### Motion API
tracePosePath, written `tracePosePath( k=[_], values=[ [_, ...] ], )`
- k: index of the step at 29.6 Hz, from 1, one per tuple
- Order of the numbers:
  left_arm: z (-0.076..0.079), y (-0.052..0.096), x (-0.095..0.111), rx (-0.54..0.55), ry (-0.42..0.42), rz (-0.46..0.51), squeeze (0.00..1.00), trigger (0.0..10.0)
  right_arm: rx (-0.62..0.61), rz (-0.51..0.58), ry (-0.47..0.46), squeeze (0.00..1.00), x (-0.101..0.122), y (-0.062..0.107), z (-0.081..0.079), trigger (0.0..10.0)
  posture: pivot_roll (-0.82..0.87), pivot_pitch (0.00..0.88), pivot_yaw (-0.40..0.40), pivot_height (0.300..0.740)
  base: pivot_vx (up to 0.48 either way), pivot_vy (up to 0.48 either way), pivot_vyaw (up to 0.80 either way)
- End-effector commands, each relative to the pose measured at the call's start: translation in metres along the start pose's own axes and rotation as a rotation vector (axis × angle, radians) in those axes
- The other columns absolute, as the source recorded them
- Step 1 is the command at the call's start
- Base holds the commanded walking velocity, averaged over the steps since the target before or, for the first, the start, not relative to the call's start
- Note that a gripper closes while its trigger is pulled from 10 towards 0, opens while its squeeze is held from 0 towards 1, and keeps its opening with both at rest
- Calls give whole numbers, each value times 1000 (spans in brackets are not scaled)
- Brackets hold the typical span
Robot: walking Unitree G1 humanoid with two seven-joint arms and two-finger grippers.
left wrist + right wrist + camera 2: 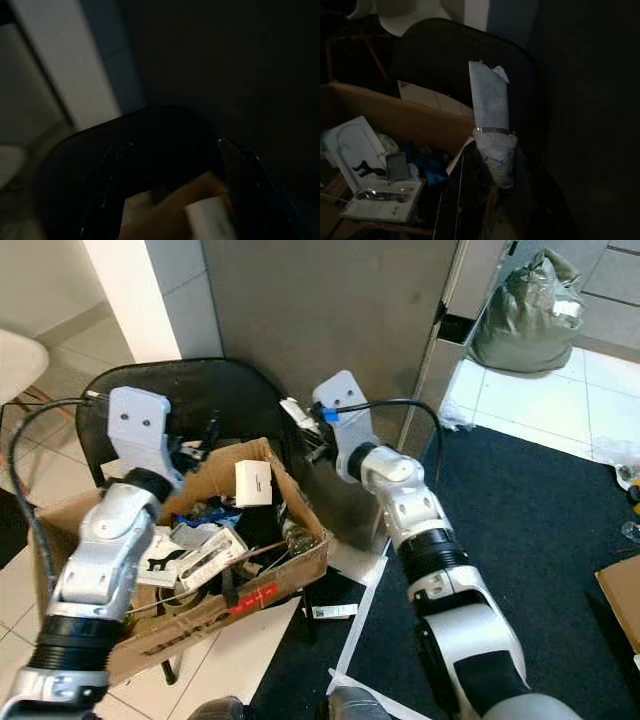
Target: Picking trash to rubbish bin
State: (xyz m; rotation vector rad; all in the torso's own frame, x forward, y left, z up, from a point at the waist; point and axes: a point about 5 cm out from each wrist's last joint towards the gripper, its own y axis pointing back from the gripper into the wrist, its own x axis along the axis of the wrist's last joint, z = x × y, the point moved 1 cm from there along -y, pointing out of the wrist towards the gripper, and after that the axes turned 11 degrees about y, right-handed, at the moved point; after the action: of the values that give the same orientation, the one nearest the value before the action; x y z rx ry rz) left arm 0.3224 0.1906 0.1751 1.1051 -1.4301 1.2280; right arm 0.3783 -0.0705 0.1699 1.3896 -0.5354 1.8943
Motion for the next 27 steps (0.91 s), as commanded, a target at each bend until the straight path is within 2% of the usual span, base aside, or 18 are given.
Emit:
tracePosePath(
  k=[1,19,27],
  values=[
    [-10,2,-4,36,-51,-31,0,10000,12,29,-1,0,6,-3,-1,10000,-14,0,-55,740,0,0,800],
    [-15,0,-7,85,-88,-60,0,10000,-22,-10,15,0,3,-5,6,10000,-15,0,-48,740,0,0,800],
    [-12,0,-8,78,-83,-65,0,10000,-69,-45,55,0,2,-6,11,10000,-15,0,-48,740,0,0,0]
  ],
)
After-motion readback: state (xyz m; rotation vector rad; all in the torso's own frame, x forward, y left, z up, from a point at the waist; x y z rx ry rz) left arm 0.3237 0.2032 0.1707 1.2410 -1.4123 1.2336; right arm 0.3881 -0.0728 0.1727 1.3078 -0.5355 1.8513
